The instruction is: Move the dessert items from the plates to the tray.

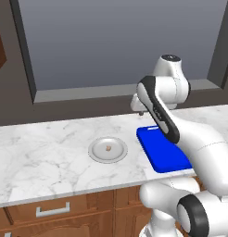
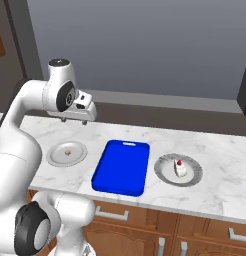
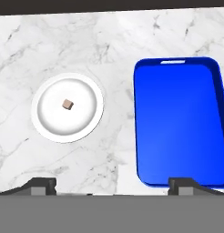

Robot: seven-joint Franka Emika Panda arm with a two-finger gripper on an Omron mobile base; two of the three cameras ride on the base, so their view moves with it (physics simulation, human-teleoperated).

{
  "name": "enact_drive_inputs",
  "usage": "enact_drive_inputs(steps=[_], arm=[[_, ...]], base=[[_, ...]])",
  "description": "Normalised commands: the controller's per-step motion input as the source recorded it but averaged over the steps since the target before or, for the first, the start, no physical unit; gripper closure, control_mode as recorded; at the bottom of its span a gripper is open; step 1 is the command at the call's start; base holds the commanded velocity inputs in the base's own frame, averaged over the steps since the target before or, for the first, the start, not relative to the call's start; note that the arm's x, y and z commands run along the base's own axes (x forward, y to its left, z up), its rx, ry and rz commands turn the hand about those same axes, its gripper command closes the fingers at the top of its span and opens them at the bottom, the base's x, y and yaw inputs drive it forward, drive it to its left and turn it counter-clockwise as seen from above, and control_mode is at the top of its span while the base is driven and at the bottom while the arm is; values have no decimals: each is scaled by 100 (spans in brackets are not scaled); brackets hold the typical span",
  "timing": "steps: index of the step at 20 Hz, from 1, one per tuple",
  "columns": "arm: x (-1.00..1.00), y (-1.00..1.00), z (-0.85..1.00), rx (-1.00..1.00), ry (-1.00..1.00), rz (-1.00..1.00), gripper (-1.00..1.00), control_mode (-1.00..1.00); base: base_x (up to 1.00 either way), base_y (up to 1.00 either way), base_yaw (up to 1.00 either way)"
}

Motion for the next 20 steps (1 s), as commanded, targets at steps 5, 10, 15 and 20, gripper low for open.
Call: enact_drive_inputs(steps=[5, 10, 15, 20], arm=[[9, 25, -38, 1, 2, -5, -100, -100], [6, 5, -44, 6, 0, -4, -100, -100], [16, 7, -39, 3, 0, -5, -100, -100], [17, 9, -35, 0, 0, -4, -100, -100]], base=[[0, 0, 0], [0, 0, 0], [0, 0, 0], [0, 0, 0]])
